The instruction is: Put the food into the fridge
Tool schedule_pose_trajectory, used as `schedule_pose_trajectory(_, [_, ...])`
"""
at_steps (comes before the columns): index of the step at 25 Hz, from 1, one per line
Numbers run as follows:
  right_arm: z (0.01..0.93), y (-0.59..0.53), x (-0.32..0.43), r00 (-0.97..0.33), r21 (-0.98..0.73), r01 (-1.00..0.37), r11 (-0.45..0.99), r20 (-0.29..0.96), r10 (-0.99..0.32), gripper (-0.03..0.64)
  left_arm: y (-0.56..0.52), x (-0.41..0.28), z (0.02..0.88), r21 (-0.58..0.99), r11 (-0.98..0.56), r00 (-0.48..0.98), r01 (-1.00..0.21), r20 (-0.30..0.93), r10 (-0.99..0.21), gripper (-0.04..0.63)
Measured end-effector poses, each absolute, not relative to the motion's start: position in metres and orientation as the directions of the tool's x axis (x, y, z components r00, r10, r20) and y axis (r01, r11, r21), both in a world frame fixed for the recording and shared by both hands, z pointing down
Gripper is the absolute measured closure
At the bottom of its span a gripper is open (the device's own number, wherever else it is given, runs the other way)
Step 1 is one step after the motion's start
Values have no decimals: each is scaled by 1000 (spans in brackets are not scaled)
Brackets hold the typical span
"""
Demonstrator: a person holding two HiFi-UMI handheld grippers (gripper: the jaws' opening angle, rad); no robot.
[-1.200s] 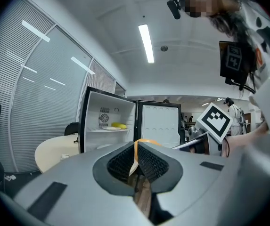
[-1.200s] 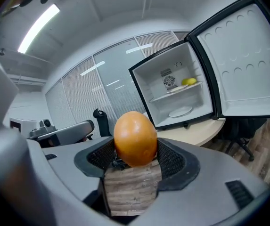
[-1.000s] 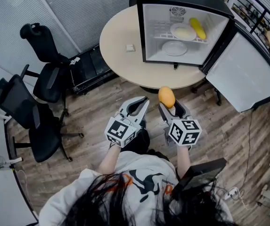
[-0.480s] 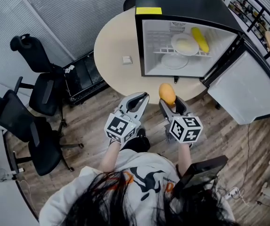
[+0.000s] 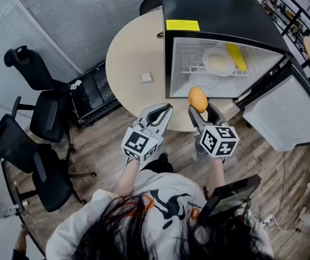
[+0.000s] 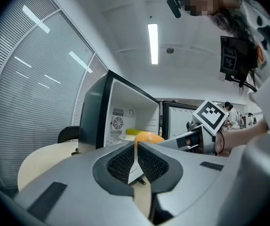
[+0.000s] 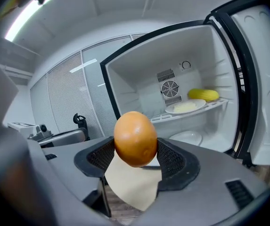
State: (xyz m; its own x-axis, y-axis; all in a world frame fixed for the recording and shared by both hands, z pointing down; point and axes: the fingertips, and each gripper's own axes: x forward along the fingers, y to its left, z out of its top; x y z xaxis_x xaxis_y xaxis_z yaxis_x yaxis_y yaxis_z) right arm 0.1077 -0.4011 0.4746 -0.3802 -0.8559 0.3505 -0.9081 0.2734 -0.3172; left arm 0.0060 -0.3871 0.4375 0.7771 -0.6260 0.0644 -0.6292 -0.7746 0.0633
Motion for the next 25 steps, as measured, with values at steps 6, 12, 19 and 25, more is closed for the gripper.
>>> schedule_pose_trajectory(6, [454,-456,117,-341,-230,-934,275,331,-880,324,-408,1,438,67,-789,791,-611,52,-609,580])
schedule_pose_trajectory(12, [442,-506,121,-323,-124,-946,299,347,-880,324,-422,0,438,76,-798,801,-599,43,-597,580])
schedule_pose_trajectory(19, [446,-562,125,-316,-3,-938,348,425,-848,324,-425,3,441,83,-810,815,-580,43,-578,580])
schedule_pose_trajectory(25, [458,-602,113,-298,163,-891,424,494,-817,324,-424,8,440,78,-821,824,-566,46,-564,580])
